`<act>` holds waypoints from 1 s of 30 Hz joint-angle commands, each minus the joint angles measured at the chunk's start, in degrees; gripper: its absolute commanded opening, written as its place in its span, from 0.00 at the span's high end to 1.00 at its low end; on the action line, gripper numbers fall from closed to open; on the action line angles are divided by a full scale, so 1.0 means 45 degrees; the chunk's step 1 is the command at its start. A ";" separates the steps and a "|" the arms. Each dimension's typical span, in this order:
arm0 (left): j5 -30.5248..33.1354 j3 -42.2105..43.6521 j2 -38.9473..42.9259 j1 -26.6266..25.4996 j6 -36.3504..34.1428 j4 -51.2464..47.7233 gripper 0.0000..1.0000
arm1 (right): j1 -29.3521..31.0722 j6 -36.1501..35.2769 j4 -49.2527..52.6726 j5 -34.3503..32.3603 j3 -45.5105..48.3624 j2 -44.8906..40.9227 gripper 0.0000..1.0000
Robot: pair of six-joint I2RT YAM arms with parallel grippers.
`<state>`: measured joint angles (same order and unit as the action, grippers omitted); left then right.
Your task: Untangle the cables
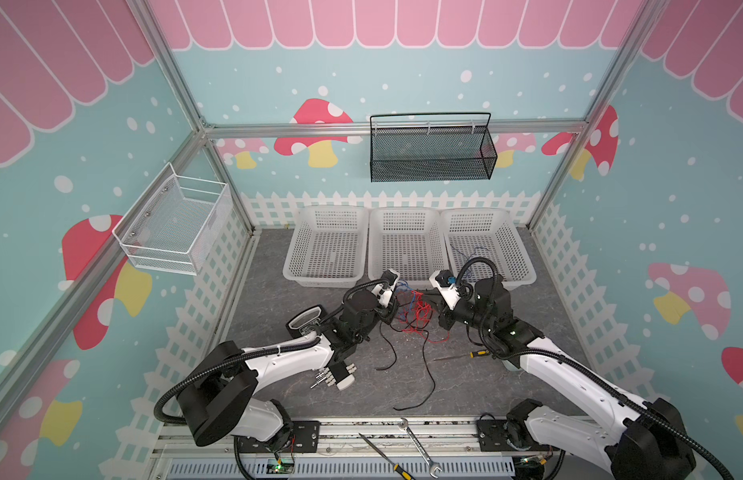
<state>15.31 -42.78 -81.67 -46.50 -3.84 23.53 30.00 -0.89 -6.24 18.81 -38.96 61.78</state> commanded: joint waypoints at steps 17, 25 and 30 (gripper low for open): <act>0.2867 -0.1506 0.3227 0.1250 0.2415 -0.2630 1.00 | -0.0114 0.0176 -0.0889 -0.1563 0.0881 0.1526 1.00; 0.3799 -0.1820 0.4259 0.1536 0.2118 -0.3422 1.00 | -0.0106 0.0334 -0.1266 -0.2112 0.1167 0.2095 1.00; 0.4221 -0.1859 0.5052 0.2080 0.1874 -0.4115 1.00 | -0.0116 0.0482 -0.1473 -0.1998 0.1216 0.2363 1.00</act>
<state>29.93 -49.39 -60.99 -38.17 5.21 6.22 29.56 0.78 -14.68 11.33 -34.06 71.66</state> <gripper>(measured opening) 0.047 0.054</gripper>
